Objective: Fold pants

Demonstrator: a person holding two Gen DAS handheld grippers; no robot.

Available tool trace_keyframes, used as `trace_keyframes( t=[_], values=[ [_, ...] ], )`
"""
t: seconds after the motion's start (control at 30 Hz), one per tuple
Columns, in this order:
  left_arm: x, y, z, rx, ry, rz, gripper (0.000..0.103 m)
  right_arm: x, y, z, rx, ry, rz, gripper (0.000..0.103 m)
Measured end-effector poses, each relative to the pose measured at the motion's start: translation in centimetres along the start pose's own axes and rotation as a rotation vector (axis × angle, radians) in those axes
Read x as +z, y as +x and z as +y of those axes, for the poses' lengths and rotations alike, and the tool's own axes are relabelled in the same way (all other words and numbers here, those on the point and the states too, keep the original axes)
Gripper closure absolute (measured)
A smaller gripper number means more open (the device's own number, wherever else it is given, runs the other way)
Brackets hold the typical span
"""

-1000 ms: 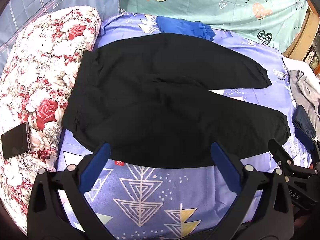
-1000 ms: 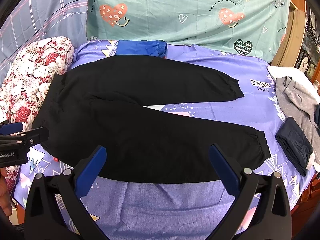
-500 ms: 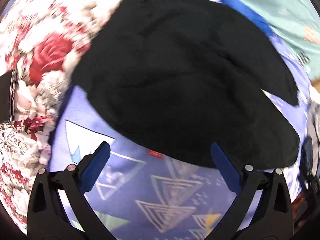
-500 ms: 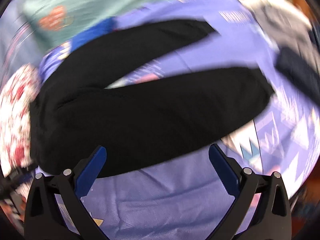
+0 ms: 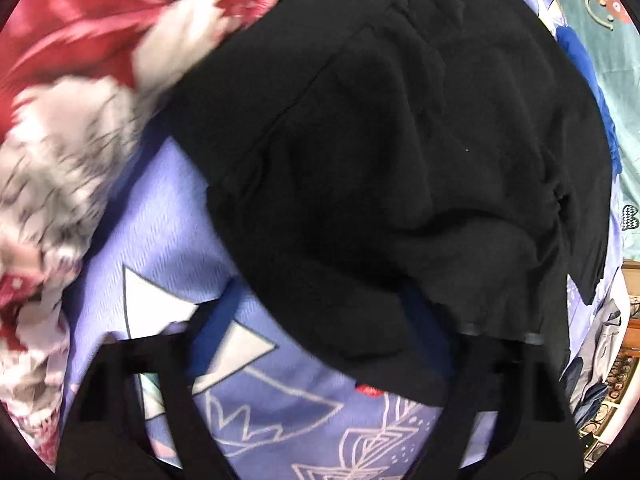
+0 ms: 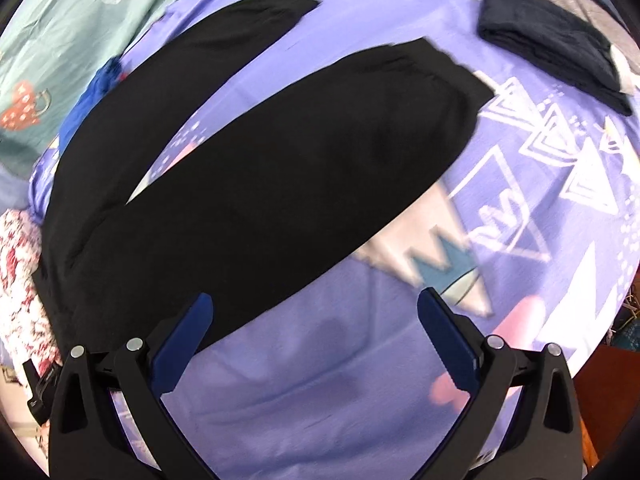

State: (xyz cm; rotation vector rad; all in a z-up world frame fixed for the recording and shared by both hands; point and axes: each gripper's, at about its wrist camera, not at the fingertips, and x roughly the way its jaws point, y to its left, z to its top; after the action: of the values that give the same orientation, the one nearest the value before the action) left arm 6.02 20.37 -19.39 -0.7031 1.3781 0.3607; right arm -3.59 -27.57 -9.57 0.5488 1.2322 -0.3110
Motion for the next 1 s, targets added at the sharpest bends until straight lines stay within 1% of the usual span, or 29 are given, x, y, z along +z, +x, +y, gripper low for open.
trace_keyframes(
  t=[0.03,0.07,0.1,0.13,0.17,0.2,0.27,0.33,0.43,0.47,0.53,0.57,0.6,0.63,0.67,0.7,0.73,0.77,0.8,0.83,0.87,0.9,0.93,1.0],
  values=[
    [0.2,0.0,-0.2,0.009,0.007,-0.01,0.041,0.6,0.0,-0.8,-0.02,0.003,-0.004,0.001],
    [0.4,0.0,-0.6,0.017,0.025,-0.024,0.053,0.9,0.0,-1.3,-0.032,0.009,-0.007,0.001],
    [0.5,0.1,-0.8,0.045,0.038,-0.031,0.06,1.2,-0.2,-2.0,-0.044,0.019,-0.014,0.001],
    [0.6,0.1,-0.9,0.067,0.042,-0.037,0.078,1.6,-0.3,-2.7,-0.055,0.031,-0.023,0.001],
    [0.6,0.0,-1.0,0.054,0.05,-0.046,0.092,2.3,-0.5,-3.8,-0.073,0.051,-0.041,0.001],
    [0.5,0.0,-1.0,0.048,0.056,-0.048,0.092,2.9,-0.6,-4.7,-0.087,0.07,-0.059,0.001],
    [0.1,-0.3,-1.2,0.064,0.059,-0.066,0.093,4.2,-0.7,-6.4,-0.116,0.102,-0.075,0.001],
    [-0.6,-0.8,-1.9,0.088,0.08,-0.095,0.093,5.4,-0.5,-7.9,-0.118,0.121,-0.098,0.001],
    [-1.6,-1.6,-2.5,0.094,0.087,-0.119,0.093,7.2,0.8,-9.3,-0.143,0.127,-0.093,0.001],
    [-1.4,-2.2,-3.6,0.092,0.088,-0.121,0.093,7.9,1.5,-9.6,-0.141,0.12,-0.082,0.001],
    [-1.5,-2.7,-3.8,0.08,0.09,-0.131,0.093,9.3,2.6,-10.2,-0.132,0.115,-0.07,0.001],
    [-2.2,-2.9,-4.1,0.081,0.092,-0.135,0.093,10.1,3.2,-10.3,-0.117,0.114,-0.069,0.002],
    [-2.4,-3.0,-4.3,0.081,0.093,-0.139,0.093,10.8,3.8,-10.4,-0.111,0.112,-0.063,0.009],
    [-2.7,-3.1,-4.5,0.082,0.092,-0.141,0.093,11.5,4.7,-10.3,-0.116,0.109,-0.042,0.013],
    [-2.8,-3.1,-4.5,0.079,0.087,-0.142,0.093,12.0,5.1,-9.9,-0.161,0.107,-0.046,0.015],
    [-2.8,-3.1,-4.5,0.074,0.08,-0.145,0.093,12.1,5.1,-9.5,-0.166,0.103,-0.062,0.036],
    [-2.3,-3.6,-4.2,0.069,0.075,-0.146,0.094,12.5,5.3,-9.1,-0.138,0.092,-0.069,0.052],
    [-1.9,-4.1,-3.5,0.065,0.071,-0.148,0.094,13.1,5.5,-8.5,-0.137,0.072,-0.065,0.059],
    [-2.3,-4.1,-3.7,0.067,0.071,-0.152,0.094,13.5,5.6,-8.2,-0.155,0.066,-0.06,0.068],
    [-2.5,-4.2,-3.9,0.07,0.074,-0.157,0.094,13.8,5.7,-8.1,-0.162,0.065,-0.06,0.089],
    [-2.8,-4.4,-4.1,0.07,0.078,-0.165,0.094,14.3,5.6,-8.1,-0.144,0.072,-0.063,0.089],
    [-2.9,-5.2,-2.7,0.064,0.078,-0.172,0.094,14.7,5.3,-8.4,-0.122,0.087,-0.069,0.09],
    [-3.0,-5.5,-2.6,0.055,0.08,-0.179,0.094,15.4,4.4,-8.9,-0.082,0.111,-0.097,0.091],
    [-2.9,-6.2,-1.6,0.032,0.086,-0.197,0.094,16.3,2.4,-9.1,-0.029,0.11,-0.148,0.091]
  ],
)
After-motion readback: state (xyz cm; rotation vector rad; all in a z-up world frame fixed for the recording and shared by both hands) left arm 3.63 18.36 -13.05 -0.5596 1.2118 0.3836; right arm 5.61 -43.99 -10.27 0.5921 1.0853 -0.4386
